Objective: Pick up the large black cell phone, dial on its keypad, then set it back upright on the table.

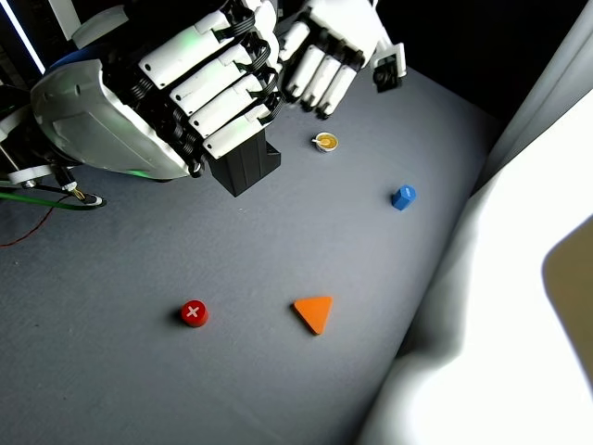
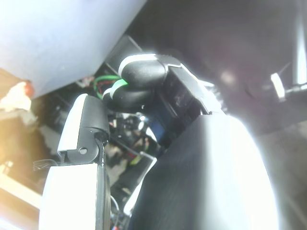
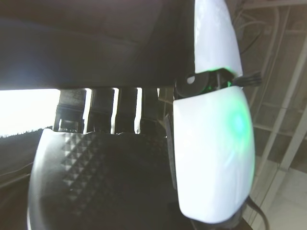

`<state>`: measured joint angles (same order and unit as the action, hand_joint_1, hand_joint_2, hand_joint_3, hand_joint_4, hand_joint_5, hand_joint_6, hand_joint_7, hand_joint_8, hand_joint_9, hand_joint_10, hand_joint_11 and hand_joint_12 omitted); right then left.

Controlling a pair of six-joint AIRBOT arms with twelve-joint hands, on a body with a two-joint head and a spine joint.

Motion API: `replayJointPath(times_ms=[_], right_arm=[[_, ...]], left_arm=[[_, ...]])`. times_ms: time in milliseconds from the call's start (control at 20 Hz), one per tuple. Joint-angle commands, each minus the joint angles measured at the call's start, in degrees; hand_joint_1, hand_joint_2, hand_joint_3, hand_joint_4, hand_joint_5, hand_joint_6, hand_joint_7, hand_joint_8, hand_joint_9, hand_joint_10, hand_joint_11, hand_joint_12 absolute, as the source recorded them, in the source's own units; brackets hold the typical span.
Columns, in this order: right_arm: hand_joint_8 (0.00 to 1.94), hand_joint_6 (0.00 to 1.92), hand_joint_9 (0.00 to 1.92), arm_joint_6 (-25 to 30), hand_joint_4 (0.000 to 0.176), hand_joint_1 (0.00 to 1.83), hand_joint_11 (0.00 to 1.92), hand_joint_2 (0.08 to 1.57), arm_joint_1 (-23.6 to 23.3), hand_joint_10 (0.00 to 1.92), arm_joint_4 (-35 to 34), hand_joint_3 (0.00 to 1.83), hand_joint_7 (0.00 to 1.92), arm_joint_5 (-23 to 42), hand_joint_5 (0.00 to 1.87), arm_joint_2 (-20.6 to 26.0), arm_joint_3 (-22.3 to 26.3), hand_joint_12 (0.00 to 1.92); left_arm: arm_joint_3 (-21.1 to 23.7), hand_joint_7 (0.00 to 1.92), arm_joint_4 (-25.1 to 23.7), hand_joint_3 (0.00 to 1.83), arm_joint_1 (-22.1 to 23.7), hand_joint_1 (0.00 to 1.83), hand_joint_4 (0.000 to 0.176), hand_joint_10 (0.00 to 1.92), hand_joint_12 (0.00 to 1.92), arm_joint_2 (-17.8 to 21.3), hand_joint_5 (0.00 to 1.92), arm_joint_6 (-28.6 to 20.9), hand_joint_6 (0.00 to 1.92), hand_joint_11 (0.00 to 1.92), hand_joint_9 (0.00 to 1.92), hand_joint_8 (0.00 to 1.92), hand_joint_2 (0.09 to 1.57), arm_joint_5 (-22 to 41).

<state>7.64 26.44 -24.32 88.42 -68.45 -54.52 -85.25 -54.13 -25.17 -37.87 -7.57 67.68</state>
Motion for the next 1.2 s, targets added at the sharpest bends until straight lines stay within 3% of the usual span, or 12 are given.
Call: replayJointPath(times_ms=[0, 150, 250, 500, 700, 850, 900, 1050, 1100, 1150], right_arm=[[1.13, 0.99, 0.81, 1.20, 0.000, 1.48, 0.70, 1.17, -0.81, 1.33, 2.74, 0.00, 0.82, 6.68, 0.86, 0.63, -0.26, 1.75], [1.12, 1.00, 0.83, 1.85, 0.000, 1.48, 0.70, 1.16, -0.39, 1.31, 1.16, 0.00, 0.83, 6.72, 0.86, 0.53, -1.48, 1.75], [1.13, 0.99, 0.83, 2.28, 0.000, 1.48, 0.70, 1.16, 0.27, 1.30, 1.09, 0.00, 0.82, 7.13, 0.86, 0.18, -2.54, 1.75], [1.16, 0.99, 0.81, 3.14, 0.000, 1.48, 0.74, 1.16, 3.21, 1.31, 0.95, 0.00, 0.80, 8.96, 0.86, -0.75, -5.20, 1.73], [1.14, 1.00, 0.83, 3.97, 0.000, 1.48, 0.75, 1.16, 5.32, 1.28, 0.95, 0.00, 0.81, 10.16, 0.86, -1.57, -6.65, 1.72], [1.17, 1.04, 0.80, 5.20, 0.000, 1.48, 0.71, 1.17, 6.93, 1.32, 0.96, 0.00, 0.80, 11.16, 0.84, -2.38, -7.87, 1.75], [1.17, 1.06, 0.80, 6.04, 0.000, 1.48, 0.71, 1.17, 7.64, 1.30, 0.97, 0.00, 0.79, 11.56, 0.84, -2.58, -8.36, 1.74], [1.14, 1.00, 0.81, 7.69, 0.000, 1.48, 0.73, 1.16, 9.10, 1.31, 0.97, 0.00, 0.81, 11.86, 0.86, -2.86, -9.14, 1.73], [1.13, 0.99, 0.82, 8.35, 0.000, 1.48, 0.72, 1.16, 9.88, 1.30, 1.02, 0.00, 0.81, 12.23, 0.87, -3.05, -9.47, 1.73], [1.13, 1.00, 0.82, 8.67, 0.000, 1.48, 0.72, 1.16, 10.35, 1.29, 1.05, 0.00, 0.82, 12.36, 0.87, -3.24, -9.74, 1.72]], left_arm=[[0.05, 0.71, 4.86, 0.00, 1.11, 1.30, 0.066, 1.92, 1.92, 0.70, 0.03, -0.50, 0.00, 0.74, 0.75, 1.48, 1.25, 6.19], [-0.35, 0.72, 4.87, 0.00, 0.98, 1.30, 0.072, 1.92, 1.92, 2.07, 0.04, -1.81, 0.00, 0.75, 0.75, 1.47, 1.24, 8.05], [-0.07, 0.72, 4.87, 0.00, 1.02, 1.30, 0.065, 1.92, 1.92, 2.28, 0.04, -2.29, 0.00, 0.76, 0.75, 1.47, 1.24, 8.36], [1.78, 0.71, 4.84, 0.00, 1.21, 1.30, 0.089, 1.92, 1.92, 2.28, 0.05, -3.69, 0.00, 0.69, 0.71, 1.48, 1.25, 9.76], [2.28, 0.71, 2.64, 0.00, 2.51, 1.30, 0.089, 1.92, 1.92, 2.31, 0.05, -5.46, 0.00, 0.69, 0.70, 1.48, 1.25, 11.37], [2.28, 0.71, 0.11, 0.00, 2.94, 1.30, 0.094, 1.92, 1.92, 2.11, 0.06, -2.77, 0.00, 0.69, 0.70, 1.48, 1.25, 11.01], [2.25, 0.70, 0.16, 0.00, 2.96, 1.29, 0.076, 1.92, 1.92, 1.97, 0.05, -0.67, 0.00, 0.72, 0.71, 1.49, 1.25, 10.87], [1.72, 0.65, 0.09, 0.01, 2.86, 1.26, 0.057, 1.92, 1.92, 1.19, 0.08, 1.12, 0.01, 0.62, 0.65, 1.55, 1.28, 10.93], [1.67, 0.63, -0.15, 0.01, 2.73, 1.25, 0.041, 1.92, 1.92, 0.88, 0.08, 2.38, 0.00, 0.57, 0.61, 1.58, 1.30, 10.88], [1.68, 0.56, -0.54, 0.00, 2.62, 0.82, 0.059, 1.87, 1.92, 0.62, 0.11, 3.15, 0.01, 0.45, 0.56, 1.42, 1.27, 10.70]])
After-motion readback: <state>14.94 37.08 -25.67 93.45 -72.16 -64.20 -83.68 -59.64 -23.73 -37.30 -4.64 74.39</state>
